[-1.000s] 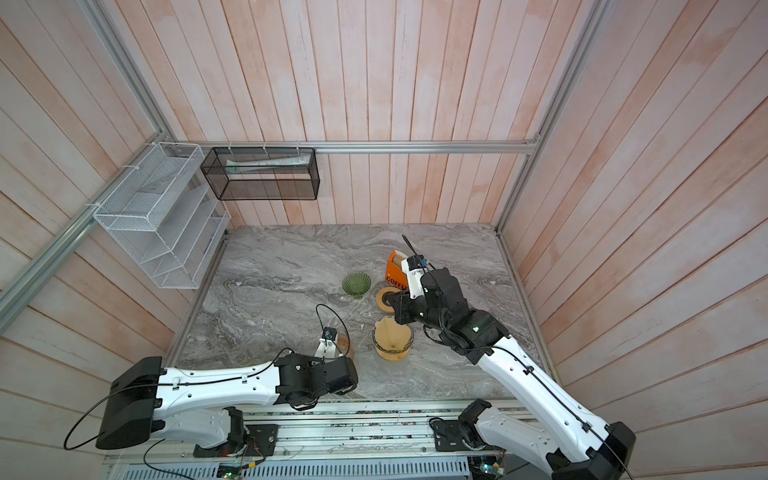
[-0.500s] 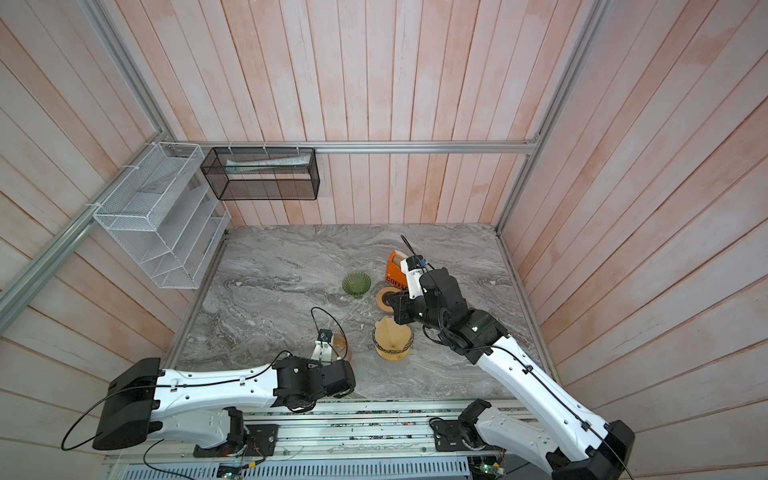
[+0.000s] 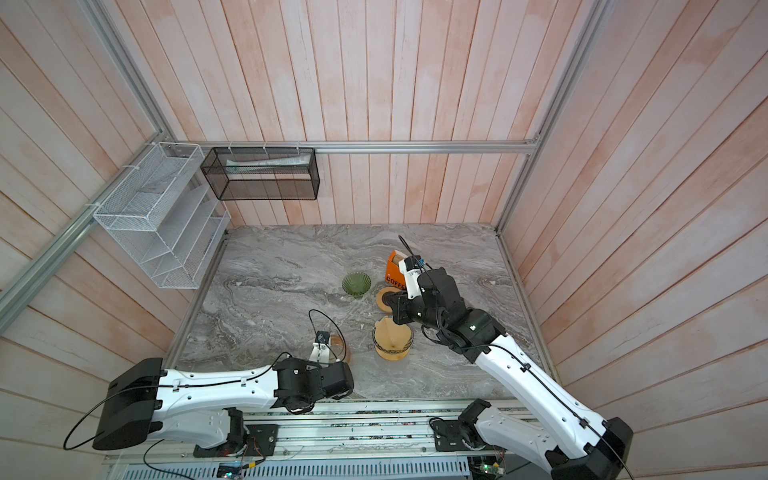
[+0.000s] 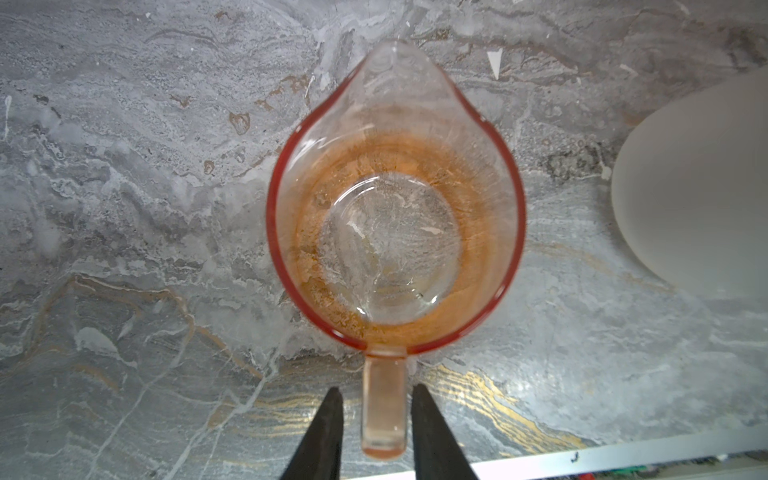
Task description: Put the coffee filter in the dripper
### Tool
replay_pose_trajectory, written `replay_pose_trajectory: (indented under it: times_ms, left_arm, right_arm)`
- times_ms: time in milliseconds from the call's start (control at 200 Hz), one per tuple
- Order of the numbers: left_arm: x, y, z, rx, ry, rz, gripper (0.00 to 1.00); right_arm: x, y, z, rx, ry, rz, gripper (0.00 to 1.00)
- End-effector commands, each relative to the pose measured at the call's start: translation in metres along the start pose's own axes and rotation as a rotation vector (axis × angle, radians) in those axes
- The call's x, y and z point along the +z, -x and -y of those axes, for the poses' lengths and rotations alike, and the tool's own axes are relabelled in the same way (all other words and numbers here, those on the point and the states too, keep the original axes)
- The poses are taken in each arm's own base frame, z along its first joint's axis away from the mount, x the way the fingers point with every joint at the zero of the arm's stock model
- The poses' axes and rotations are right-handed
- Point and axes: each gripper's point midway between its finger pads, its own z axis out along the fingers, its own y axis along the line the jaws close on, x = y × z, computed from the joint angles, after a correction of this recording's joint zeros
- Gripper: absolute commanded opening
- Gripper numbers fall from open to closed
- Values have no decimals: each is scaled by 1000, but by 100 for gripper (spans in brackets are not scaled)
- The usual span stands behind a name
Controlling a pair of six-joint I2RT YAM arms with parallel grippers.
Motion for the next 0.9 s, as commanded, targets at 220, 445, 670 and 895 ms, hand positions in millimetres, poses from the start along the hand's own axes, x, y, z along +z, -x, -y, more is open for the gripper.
replay_pose_trajectory:
  times_ms: [220, 445, 670, 895]
  left_arm:
    - [-1, -10, -25, -34, 70, -23, 32]
    - [1, -6, -40, -58, 104, -31, 31]
    - [2, 1, -56, -83, 120, -28, 31]
    - [1, 8, -68, -99, 135, -17, 38]
  right_arm:
    - [1, 11, -11, 0, 25, 21, 14]
    - [3, 11, -13, -4, 28, 17, 14]
    - [5, 12, -14, -8, 28, 14, 14]
    - [7, 13, -14, -14, 28, 9, 14]
